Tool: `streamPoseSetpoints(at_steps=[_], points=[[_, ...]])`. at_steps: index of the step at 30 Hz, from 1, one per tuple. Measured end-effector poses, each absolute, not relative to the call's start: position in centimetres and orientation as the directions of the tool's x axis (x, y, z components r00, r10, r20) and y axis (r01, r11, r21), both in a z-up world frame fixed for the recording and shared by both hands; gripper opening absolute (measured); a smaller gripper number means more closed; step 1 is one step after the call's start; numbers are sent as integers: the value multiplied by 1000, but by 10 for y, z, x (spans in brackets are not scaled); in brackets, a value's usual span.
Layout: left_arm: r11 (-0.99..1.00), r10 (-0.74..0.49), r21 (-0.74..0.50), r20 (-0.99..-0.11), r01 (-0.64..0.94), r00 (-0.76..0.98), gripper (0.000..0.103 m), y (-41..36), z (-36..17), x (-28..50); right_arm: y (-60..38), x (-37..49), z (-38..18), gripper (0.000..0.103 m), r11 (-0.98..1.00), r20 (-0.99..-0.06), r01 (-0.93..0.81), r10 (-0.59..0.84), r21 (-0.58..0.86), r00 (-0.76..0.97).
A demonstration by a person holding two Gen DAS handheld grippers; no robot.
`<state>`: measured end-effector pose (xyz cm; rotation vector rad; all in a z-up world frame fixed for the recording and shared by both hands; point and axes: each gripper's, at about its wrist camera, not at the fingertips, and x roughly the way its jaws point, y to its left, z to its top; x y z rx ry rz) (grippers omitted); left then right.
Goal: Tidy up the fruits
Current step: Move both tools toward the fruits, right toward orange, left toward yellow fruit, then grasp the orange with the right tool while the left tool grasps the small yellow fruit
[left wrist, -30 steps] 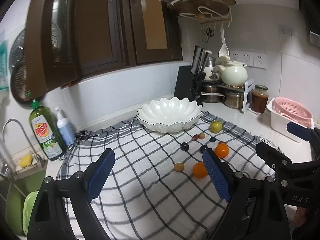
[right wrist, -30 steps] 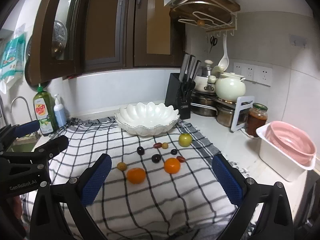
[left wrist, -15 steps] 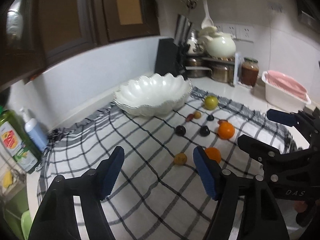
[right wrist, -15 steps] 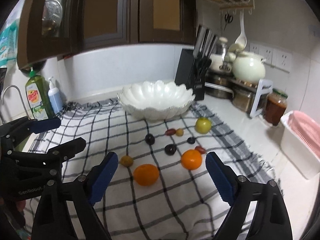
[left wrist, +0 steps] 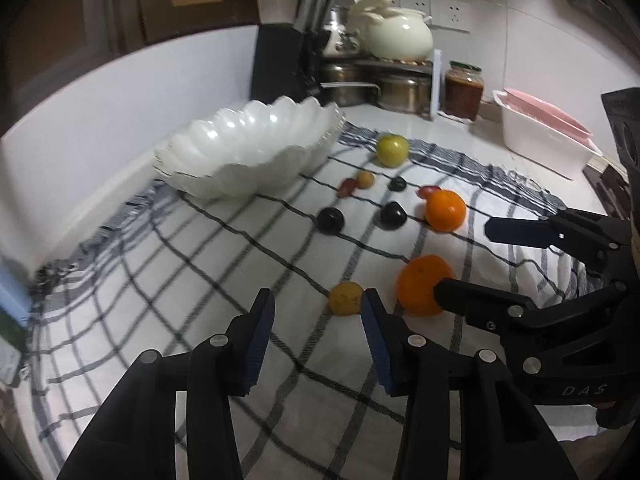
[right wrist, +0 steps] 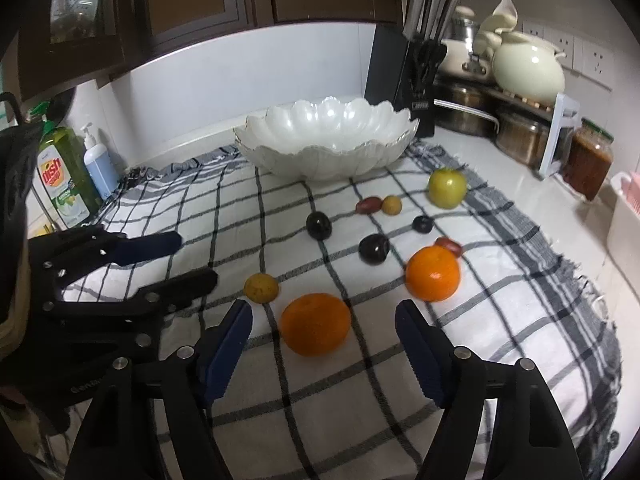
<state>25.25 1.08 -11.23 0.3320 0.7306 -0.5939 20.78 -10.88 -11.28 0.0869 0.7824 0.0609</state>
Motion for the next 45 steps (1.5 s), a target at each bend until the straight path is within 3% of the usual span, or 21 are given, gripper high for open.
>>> streamPoseSetpoints(at_steps=[17, 23, 36, 40, 45], points=[[698, -437, 66, -749, 713, 497, 35, 0, -140, 274, -104, 226, -136, 62, 993, -745, -30, 106, 115, 658], [670, -458, 49, -758, 741, 465, 33, -8, -145, 277, -106, 228, -138, 49, 990, -749, -42, 127, 132, 650], [733, -386, 41, -798, 679, 464, 26, -17, -156, 284, -115, 240, -145, 49, 971, -746, -125, 237, 204, 622], [761, -363, 44, -798, 647, 481, 26, -13, -154, 282, -120, 249, -155, 47, 939, -760, -157, 340, 306, 553], [807, -341, 36, -786, 589, 516, 26, -8, -149, 274, -115, 244, -154, 46, 939, -752, -191, 344, 286, 563]])
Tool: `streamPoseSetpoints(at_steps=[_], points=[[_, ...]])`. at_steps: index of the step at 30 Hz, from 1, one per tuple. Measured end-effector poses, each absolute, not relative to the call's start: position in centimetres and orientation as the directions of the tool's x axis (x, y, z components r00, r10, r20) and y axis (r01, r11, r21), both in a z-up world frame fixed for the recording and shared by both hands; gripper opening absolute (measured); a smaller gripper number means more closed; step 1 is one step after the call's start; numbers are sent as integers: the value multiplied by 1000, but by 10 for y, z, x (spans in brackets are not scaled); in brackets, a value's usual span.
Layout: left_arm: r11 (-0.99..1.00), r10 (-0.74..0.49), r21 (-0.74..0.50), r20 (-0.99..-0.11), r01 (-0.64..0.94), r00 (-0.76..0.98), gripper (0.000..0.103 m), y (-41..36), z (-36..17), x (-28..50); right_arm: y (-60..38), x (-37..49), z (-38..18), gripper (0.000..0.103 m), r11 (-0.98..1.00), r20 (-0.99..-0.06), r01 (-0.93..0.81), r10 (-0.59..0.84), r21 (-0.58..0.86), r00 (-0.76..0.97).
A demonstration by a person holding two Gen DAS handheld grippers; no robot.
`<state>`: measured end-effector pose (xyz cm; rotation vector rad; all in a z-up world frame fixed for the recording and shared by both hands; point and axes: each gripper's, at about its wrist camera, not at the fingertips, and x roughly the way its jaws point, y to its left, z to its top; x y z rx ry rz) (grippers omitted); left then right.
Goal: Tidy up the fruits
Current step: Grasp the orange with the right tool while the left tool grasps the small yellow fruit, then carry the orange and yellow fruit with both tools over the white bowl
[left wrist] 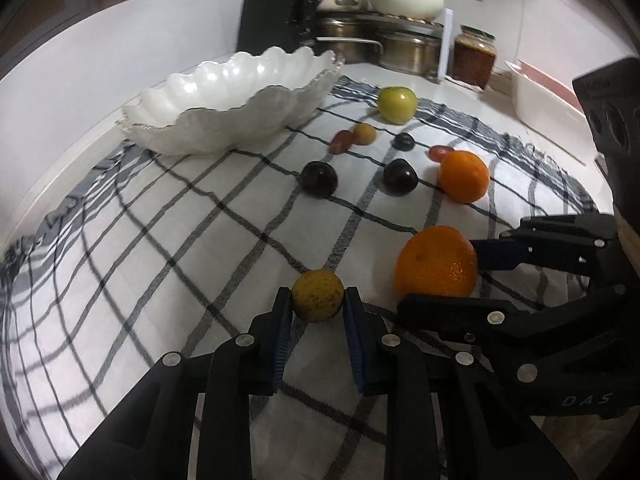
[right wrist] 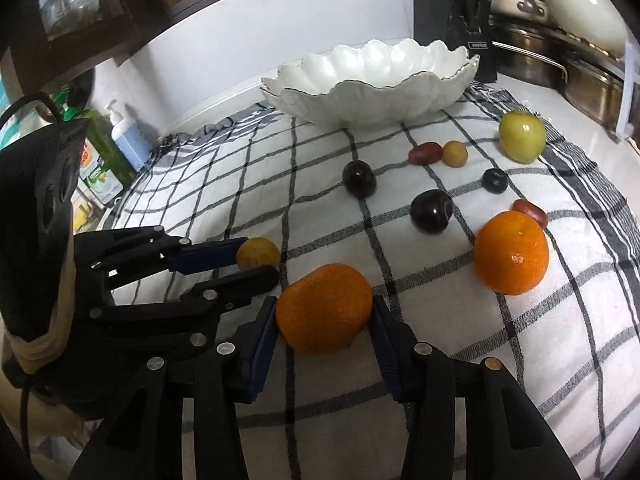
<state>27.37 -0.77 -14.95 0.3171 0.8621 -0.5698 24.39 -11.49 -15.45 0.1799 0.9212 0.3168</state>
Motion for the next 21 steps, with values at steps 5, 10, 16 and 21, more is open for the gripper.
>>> streamPoseSetpoints(at_steps=[5, 10, 16, 21], points=[[845, -325, 23, -771, 534, 547, 26, -3, -139, 266, -117, 238, -147, 46, 934, -743, -209, 356, 288, 567], [880, -320, -5, -743, 474, 587, 26, -2, -122, 261, -120, 235, -127, 46, 938, -723, -243, 346, 248, 598], [904, -323, -32, -704, 426, 633, 26, -4, -96, 258, -132, 236, -102, 46, 942, -684, -251, 335, 222, 648], [918, -312, -31, -673, 395, 670, 26, -9, -76, 259, -139, 238, -80, 46, 948, -644, -254, 316, 191, 697]])
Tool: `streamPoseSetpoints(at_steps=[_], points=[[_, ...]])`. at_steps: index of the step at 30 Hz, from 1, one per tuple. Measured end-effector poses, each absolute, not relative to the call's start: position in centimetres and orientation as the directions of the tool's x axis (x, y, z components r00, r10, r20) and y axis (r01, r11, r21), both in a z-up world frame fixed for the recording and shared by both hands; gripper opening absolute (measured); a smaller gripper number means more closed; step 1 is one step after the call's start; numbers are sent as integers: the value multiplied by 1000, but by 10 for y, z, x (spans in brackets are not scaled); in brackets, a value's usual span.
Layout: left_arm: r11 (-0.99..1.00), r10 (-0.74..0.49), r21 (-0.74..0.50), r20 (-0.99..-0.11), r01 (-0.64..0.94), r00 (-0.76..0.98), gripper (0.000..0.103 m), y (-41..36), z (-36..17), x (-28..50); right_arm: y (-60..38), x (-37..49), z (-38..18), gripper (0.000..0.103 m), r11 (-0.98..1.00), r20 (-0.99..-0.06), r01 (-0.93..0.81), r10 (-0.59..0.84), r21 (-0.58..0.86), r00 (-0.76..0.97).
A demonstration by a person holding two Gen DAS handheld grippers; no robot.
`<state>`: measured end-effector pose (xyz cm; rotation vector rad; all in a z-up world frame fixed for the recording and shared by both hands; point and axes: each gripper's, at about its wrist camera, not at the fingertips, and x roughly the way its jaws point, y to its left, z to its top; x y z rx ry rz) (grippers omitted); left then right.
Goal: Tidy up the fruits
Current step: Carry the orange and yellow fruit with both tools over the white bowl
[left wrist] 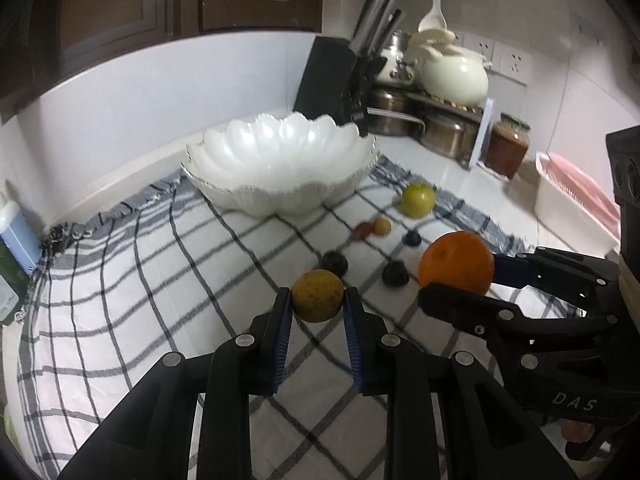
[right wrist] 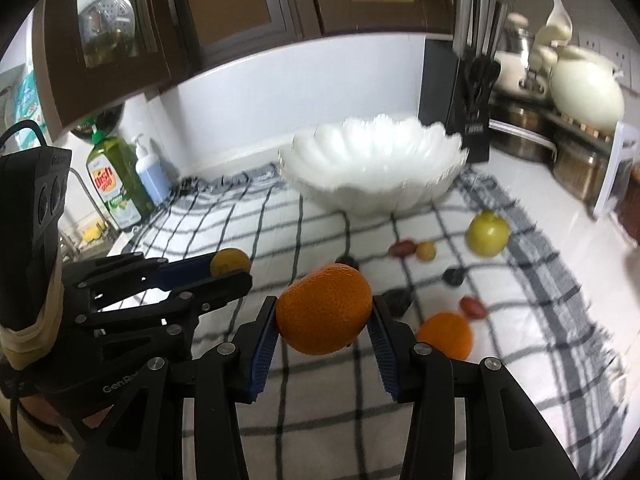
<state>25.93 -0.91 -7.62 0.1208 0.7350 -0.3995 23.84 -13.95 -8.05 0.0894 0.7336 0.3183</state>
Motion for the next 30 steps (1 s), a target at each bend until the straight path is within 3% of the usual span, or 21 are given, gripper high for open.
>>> streamPoseSetpoints(at_steps=[19, 30], points=[[939, -291, 5, -527, 345, 798, 26, -13, -5, 284, -162, 270, -14, 46, 960, -483, -244, 278, 135, 830], [949, -266, 34, -454, 315, 850, 26, -10, 14, 323, -159, 314, 7, 46, 967, -438, -235, 252, 94, 863]])
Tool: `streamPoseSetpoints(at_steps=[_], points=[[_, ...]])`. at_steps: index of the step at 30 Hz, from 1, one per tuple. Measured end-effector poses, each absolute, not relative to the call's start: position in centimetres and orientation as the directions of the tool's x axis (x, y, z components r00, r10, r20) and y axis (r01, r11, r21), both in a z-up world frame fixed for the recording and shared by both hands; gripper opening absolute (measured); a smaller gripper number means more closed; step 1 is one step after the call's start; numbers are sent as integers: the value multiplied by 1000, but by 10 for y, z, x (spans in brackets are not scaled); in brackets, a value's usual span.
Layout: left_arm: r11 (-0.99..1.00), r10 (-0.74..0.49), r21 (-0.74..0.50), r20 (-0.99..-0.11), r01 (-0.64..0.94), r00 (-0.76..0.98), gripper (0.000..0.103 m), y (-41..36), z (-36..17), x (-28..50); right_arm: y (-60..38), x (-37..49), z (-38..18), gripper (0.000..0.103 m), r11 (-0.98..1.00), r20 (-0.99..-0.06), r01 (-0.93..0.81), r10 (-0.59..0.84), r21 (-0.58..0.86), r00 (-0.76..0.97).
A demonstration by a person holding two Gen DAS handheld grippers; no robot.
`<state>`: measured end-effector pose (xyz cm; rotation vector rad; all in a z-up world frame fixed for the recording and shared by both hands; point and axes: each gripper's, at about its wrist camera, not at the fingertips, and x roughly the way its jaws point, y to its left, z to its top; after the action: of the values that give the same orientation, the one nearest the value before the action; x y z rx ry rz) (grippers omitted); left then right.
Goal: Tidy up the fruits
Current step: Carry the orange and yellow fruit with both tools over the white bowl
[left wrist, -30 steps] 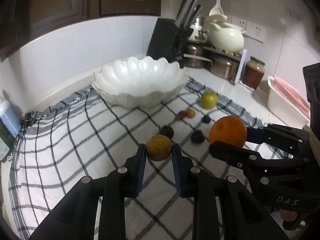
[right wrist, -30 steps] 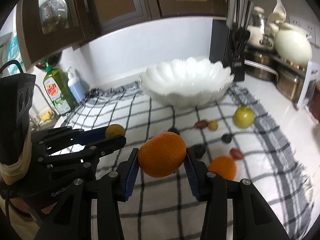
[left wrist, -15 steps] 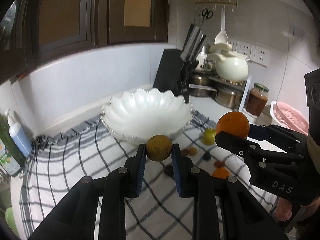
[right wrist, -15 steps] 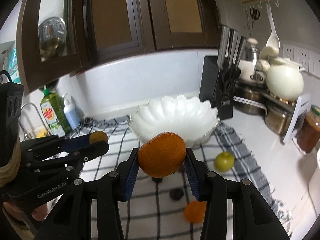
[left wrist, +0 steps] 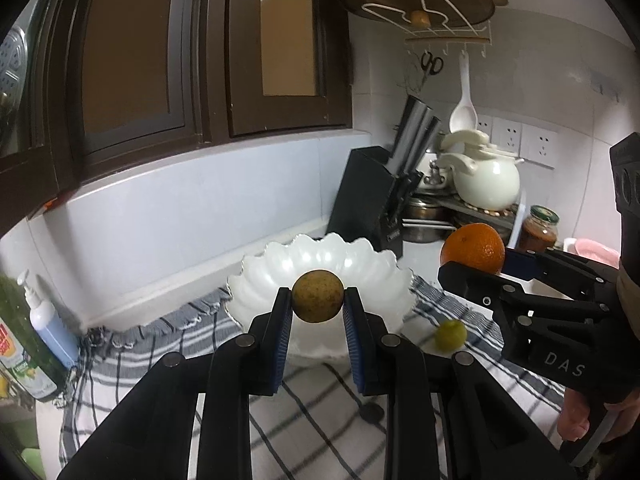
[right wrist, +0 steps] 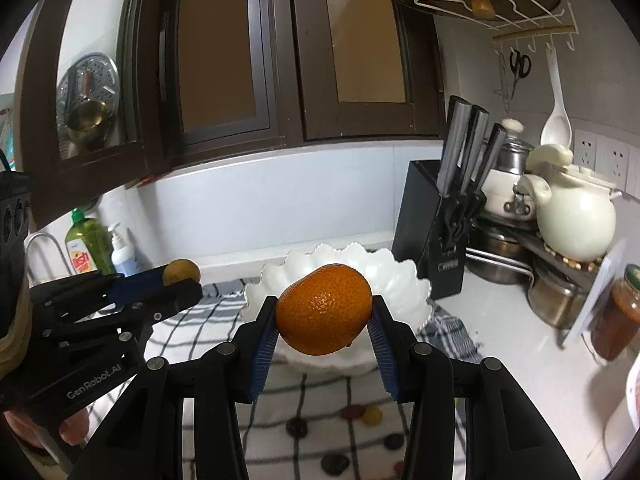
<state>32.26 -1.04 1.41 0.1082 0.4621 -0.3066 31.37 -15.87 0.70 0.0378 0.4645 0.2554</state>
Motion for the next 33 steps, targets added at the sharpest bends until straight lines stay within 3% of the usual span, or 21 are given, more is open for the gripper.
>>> streamPoseSetpoints(at_steps=[11, 33], points=[[960, -223, 42, -472, 275, 853, 26, -12, 19, 381, -154, 381, 10, 46, 976, -479, -216, 207, 37, 853], [967, -196, -25, -706, 253, 680, 26, -17, -41, 528, -142, 533, -55, 46, 976, -722, -218, 163, 17, 672]])
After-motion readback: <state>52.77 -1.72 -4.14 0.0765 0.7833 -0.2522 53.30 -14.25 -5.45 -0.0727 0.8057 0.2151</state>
